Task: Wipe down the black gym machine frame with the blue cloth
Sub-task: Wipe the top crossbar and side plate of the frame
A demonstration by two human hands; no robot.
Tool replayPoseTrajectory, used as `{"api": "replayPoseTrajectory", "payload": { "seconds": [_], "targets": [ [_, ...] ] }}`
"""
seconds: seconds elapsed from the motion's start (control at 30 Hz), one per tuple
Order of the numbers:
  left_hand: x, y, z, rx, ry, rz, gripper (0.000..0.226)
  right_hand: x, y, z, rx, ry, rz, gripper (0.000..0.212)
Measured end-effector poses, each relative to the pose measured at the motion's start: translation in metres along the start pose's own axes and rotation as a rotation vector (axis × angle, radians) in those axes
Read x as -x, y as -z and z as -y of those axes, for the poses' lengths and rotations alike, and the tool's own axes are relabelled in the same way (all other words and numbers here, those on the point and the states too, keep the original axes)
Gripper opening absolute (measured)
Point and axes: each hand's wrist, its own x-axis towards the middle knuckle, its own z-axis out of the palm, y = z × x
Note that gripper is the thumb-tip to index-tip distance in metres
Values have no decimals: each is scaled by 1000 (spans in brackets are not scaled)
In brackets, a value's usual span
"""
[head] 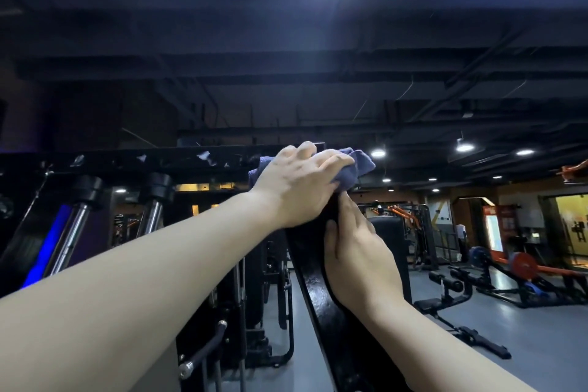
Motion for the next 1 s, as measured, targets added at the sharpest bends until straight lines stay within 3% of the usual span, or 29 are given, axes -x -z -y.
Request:
{"api": "replayPoseTrajectory", "payload": {
  "seconds": [0.07, 0.17, 0.23, 0.4, 0.47, 0.53, 0.6, 0.67, 0.7, 0.77, 0.87, 0.9, 0.93, 1.0],
  "targets": [
    [-7, -6, 19, -110, 85, -23, 39, 0, 1, 2, -23, 5, 14, 56],
    [-18, -17, 26, -187, 433, -75, 35, 2, 1, 3, -16, -3, 51, 58],
    [-25, -25, 8, -207, 487, -111, 30, 1, 1, 2, -20, 10, 31, 57],
    [-13, -16, -10, 73, -24, -92, 38, -1, -1, -5, 4, 27, -20, 49],
    [-5, -8, 12, 74, -69, -66, 39, -1, -1, -5, 31, 17, -8, 55],
    [2, -8, 33, -38, 116, -103, 40, -1, 0, -2, 12, 11, 25, 57],
    [5, -6, 44, -133, 451, -148, 42, 0, 4, 2, 6, 11, 47, 57],
    [-3, -5, 33, -158, 756, -52, 50, 1, 5, 3, -11, 9, 44, 57],
    [-6, -5, 24, -153, 804, -5, 55, 0, 4, 3, -18, 8, 44, 57],
    [-7, -8, 1, -115, 639, -22, 61, -1, 2, 1, -32, 8, 39, 57],
    [8, -6, 13, 68, 119, -32, 56, -2, 0, 0, -63, 0, 19, 58],
    [10, -4, 30, 115, 27, -16, 54, -2, 1, 0, -72, 1, 15, 57],
    [11, 0, 45, 131, 48, -8, 54, -2, 1, 0, -81, 1, 16, 56],
    [11, 1, 56, 92, 318, -40, 52, -3, 2, 1, -80, -4, 29, 56]
  ]
}}
